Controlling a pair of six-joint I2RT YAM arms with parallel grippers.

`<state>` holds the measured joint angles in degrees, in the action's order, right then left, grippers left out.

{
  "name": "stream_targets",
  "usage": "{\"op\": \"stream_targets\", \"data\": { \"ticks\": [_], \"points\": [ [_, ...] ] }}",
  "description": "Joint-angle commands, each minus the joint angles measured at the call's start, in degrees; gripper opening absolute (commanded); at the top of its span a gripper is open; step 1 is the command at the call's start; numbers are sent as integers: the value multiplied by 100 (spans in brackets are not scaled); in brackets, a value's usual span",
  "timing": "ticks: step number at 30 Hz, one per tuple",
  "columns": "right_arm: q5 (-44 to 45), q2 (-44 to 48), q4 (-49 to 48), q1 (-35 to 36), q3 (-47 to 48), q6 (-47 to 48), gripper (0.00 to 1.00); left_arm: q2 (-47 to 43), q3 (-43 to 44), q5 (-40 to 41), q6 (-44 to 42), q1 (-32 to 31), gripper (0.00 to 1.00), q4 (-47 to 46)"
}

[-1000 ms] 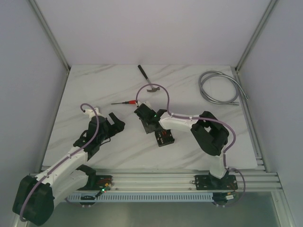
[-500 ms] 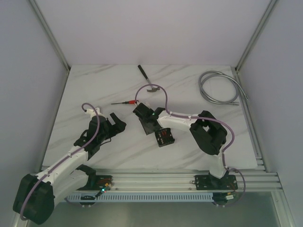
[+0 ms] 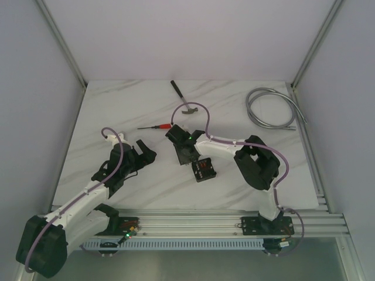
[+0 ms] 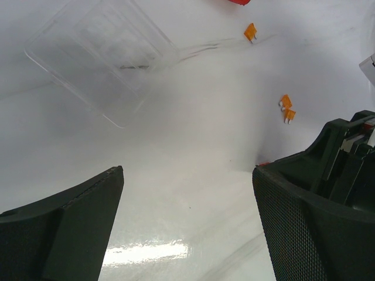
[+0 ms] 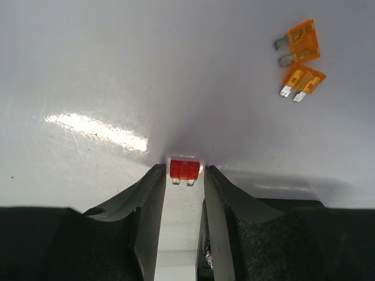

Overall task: Snap on the fuse box
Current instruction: Pick up the fuse from the center of the board.

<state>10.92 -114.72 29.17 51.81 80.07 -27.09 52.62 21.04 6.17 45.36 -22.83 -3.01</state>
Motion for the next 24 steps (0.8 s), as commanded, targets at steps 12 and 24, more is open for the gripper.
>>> {"op": "stream_targets", "data": {
  "ticks": [12,24],
  "points": [
    [-16,-532,251,-84,9,-306,35,20,116,-112,-36,33,100,-183],
    [170,-92,14,-49,-134,-408,21,151,23,-505,-19,-29,96,-587]
  ]
}}
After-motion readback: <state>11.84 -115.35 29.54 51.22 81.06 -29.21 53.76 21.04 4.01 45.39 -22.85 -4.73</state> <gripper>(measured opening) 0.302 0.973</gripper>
